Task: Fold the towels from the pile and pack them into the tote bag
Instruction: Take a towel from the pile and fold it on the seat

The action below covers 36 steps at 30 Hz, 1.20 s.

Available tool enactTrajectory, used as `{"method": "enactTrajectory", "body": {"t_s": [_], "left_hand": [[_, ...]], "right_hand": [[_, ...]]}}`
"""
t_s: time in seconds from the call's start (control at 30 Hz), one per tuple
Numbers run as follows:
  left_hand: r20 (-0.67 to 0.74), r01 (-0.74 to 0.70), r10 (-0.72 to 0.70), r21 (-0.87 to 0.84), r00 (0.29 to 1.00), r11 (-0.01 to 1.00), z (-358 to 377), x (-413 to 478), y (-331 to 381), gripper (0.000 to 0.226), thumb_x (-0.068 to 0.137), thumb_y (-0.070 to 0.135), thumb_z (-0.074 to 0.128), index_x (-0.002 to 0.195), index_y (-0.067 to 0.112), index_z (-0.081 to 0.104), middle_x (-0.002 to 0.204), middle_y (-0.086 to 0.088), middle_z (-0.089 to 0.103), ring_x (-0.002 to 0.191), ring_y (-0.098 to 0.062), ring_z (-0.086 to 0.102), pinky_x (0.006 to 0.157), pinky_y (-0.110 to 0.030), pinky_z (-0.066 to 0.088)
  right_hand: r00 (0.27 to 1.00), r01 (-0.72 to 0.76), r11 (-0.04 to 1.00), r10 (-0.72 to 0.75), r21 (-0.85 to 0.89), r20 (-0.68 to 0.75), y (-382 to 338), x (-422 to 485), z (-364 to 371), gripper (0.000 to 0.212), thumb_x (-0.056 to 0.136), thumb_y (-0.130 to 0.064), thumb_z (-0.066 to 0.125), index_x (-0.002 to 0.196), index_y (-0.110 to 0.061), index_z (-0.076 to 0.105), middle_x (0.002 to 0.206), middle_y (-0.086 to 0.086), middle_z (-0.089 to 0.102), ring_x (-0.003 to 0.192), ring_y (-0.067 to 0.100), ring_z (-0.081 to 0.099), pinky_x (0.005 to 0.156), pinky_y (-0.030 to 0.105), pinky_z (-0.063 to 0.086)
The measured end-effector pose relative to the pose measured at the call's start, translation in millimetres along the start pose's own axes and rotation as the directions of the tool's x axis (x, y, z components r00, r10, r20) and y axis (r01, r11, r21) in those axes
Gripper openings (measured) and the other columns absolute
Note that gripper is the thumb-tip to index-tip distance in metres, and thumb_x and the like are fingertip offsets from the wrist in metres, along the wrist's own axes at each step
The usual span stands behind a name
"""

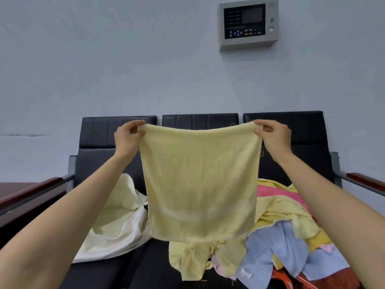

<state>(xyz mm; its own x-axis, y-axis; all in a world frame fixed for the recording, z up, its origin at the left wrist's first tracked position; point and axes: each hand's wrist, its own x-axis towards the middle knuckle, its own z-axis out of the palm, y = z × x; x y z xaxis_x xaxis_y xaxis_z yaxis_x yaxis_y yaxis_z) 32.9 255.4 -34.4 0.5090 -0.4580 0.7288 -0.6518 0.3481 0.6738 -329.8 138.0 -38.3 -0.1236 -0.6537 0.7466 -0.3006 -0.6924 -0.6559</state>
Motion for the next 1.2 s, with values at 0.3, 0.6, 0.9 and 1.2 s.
{"method": "enactTrajectory", "body": {"t_s": [0.3, 0.6, 0.9, 1.2], "left_hand": [[0.014, -0.101, 0.1, 0.174, 0.995, 0.98, 3.6, -0.3, -0.9, 0.025, 0.092, 0.003, 0.057, 0.113, 0.007, 0.068, 0.104, -0.009, 0.061, 0.093, -0.015, 0.052, 0.085, -0.023, 0.04], [-0.045, 0.0, 0.01, 0.21, 0.999, 0.978, 8.6, -15.0, -5.5, 0.015, 0.098, 0.01, 0.044, 0.108, 0.007, 0.053, 0.111, -0.008, 0.044, 0.089, -0.019, 0.047, 0.076, -0.03, 0.037], [0.057, 0.189, -0.19, 0.035, 0.98, 0.981, -6.4, -46.3, -13.2, 0.013, 0.096, 0.013, 0.053, 0.106, 0.012, 0.045, 0.103, -0.004, 0.054, 0.09, -0.021, 0.053, 0.079, -0.036, 0.047], [0.146, 0.221, -0.184, -0.304, 0.972, 0.927, -32.9, -27.1, 9.5, 0.029, 0.084, 0.002, 0.069, 0.091, 0.018, 0.046, 0.077, 0.003, 0.066, 0.069, -0.005, 0.065, 0.063, -0.02, 0.054]], "right_hand": [[0.999, 0.026, 0.993, -0.029, -0.111, -0.022, 6.3, -2.6, 4.4, 0.03, 0.086, -0.005, 0.065, 0.115, -0.013, 0.067, 0.105, 0.001, 0.064, 0.087, 0.009, 0.059, 0.084, 0.022, 0.048], [0.999, 0.048, 0.978, -0.052, -0.205, -0.014, 10.6, -6.5, 11.2, 0.009, 0.092, -0.006, 0.055, 0.091, -0.015, 0.054, 0.1, 0.0, 0.048, 0.083, 0.015, 0.053, 0.076, 0.03, 0.048], [0.98, -0.053, 0.985, 0.083, -0.167, 0.179, 17.9, -39.9, -4.5, 0.014, 0.096, -0.015, 0.053, 0.108, -0.011, 0.061, 0.096, -0.002, 0.06, 0.079, 0.006, 0.053, 0.065, 0.017, 0.04], [0.987, -0.119, 0.99, 0.111, 0.072, 0.116, -3.7, -16.9, -21.0, 0.014, 0.085, -0.004, 0.067, 0.091, -0.017, 0.07, 0.089, -0.008, 0.065, 0.088, 0.005, 0.059, 0.077, 0.021, 0.048]]}}
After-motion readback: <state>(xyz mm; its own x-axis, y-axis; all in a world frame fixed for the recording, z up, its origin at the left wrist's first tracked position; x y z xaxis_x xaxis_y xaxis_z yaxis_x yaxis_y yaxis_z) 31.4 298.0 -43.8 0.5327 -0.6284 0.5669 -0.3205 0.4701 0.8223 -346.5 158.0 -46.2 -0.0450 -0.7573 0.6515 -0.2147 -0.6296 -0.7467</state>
